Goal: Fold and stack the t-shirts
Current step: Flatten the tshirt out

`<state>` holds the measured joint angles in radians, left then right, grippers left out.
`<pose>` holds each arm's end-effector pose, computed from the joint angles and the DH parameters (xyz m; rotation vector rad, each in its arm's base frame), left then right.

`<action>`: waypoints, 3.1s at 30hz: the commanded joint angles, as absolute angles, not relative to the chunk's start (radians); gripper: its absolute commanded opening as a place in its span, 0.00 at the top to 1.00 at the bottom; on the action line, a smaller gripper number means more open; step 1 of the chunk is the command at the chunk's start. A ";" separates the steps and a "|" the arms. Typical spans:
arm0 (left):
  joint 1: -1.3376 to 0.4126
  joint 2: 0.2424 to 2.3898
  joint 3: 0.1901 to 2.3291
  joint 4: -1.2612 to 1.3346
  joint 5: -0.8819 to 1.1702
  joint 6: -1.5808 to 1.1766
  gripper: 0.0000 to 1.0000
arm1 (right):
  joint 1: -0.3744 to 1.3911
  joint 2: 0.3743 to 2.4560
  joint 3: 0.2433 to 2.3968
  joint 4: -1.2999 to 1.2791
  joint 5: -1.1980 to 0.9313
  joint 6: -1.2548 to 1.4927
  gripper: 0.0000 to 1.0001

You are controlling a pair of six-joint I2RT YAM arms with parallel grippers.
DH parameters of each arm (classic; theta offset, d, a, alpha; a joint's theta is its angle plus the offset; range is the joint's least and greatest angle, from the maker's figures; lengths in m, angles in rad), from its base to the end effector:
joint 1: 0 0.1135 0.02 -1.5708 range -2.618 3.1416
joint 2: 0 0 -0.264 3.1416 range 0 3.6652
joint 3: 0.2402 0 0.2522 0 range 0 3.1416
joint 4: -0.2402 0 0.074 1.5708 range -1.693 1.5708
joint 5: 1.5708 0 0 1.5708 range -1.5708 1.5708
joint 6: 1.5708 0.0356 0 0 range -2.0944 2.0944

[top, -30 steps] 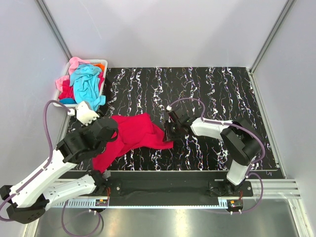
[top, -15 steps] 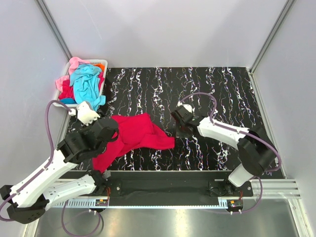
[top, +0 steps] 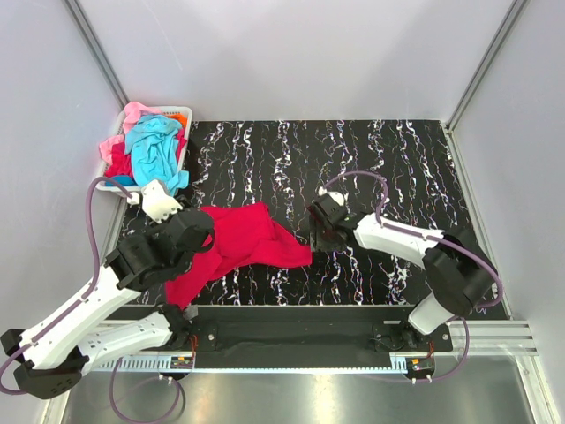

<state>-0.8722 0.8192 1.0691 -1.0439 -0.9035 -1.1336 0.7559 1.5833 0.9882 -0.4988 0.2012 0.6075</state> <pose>0.1047 -0.0812 0.3566 -0.6521 1.9245 -0.1674 0.2303 0.2073 0.1931 -0.1311 2.6380 0.1975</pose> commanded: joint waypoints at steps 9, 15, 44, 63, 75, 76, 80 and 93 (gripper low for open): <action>-0.873 0.812 1.062 -0.991 -0.890 -1.104 0.54 | 0.761 1.546 0.839 -0.184 0.028 0.626 0.43; -0.874 0.802 1.058 -0.989 -0.891 -1.097 0.54 | 0.762 1.617 0.851 -0.130 0.018 0.615 0.44; -0.873 0.828 1.065 -0.917 -0.821 -1.005 0.52 | 0.761 1.373 1.043 -0.468 0.447 0.520 1.00; -0.891 1.052 0.977 -0.592 -0.111 -0.778 0.63 | 0.759 1.216 1.163 -0.595 0.873 0.431 1.00; -0.977 1.083 0.954 -0.525 -0.143 -0.765 0.66 | 0.759 1.273 1.580 -0.569 0.867 0.098 1.00; -0.979 1.083 0.953 -0.514 -0.135 -0.765 0.66 | 0.759 1.275 1.636 -0.555 0.867 0.074 1.00; -0.986 1.092 0.930 -0.436 -0.068 -0.744 0.66 | 0.759 1.295 1.730 -0.531 0.879 -0.026 1.00; -1.012 1.224 0.845 -0.026 0.167 -0.905 0.48 | 0.759 1.272 1.684 -0.517 0.853 -0.014 1.00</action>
